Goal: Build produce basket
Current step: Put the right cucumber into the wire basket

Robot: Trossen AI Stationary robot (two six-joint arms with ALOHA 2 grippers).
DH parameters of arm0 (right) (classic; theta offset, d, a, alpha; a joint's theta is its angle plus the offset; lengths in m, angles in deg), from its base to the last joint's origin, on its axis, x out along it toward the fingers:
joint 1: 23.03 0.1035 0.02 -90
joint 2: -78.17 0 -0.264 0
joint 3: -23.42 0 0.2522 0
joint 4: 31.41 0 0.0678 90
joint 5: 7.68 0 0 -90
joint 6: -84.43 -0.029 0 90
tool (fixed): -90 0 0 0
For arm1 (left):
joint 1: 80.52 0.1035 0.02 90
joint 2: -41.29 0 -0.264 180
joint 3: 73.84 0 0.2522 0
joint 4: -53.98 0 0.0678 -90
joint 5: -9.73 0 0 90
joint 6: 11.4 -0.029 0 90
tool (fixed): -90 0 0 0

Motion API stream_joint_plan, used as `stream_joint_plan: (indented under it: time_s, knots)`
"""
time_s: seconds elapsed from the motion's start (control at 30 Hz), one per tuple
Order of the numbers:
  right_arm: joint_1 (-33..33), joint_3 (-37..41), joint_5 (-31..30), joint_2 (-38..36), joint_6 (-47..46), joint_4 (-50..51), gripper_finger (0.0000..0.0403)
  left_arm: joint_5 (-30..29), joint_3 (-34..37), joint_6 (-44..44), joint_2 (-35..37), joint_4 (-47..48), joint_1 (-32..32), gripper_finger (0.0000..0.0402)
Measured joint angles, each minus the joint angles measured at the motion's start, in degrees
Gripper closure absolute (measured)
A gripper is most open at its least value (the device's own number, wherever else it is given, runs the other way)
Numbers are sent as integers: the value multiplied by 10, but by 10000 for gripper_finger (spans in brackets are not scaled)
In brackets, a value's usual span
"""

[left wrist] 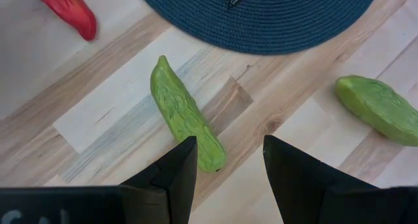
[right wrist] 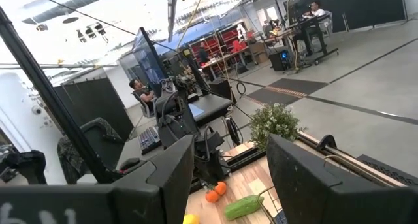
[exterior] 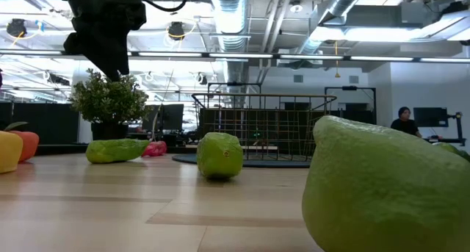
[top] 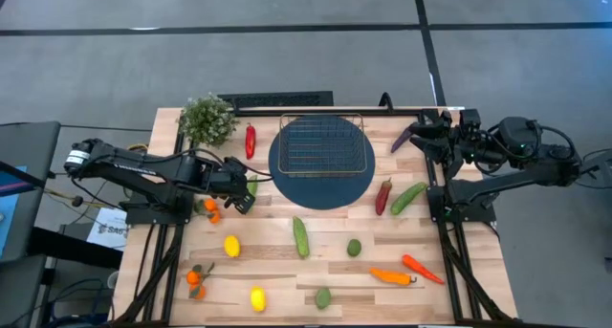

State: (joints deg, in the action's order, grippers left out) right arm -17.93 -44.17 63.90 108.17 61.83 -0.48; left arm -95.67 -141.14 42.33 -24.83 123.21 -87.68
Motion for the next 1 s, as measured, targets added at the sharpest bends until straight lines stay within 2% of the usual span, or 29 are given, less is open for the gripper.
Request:
stream_joint_plan:
  time_s: [0.73,1.0]
  knots:
    - [0,0,1,0,0,3,186,-6,0,1,0,-18,0,239]
    - [0,0,3,0,1,5,186,-36,0,-1,0,-32,0,239]
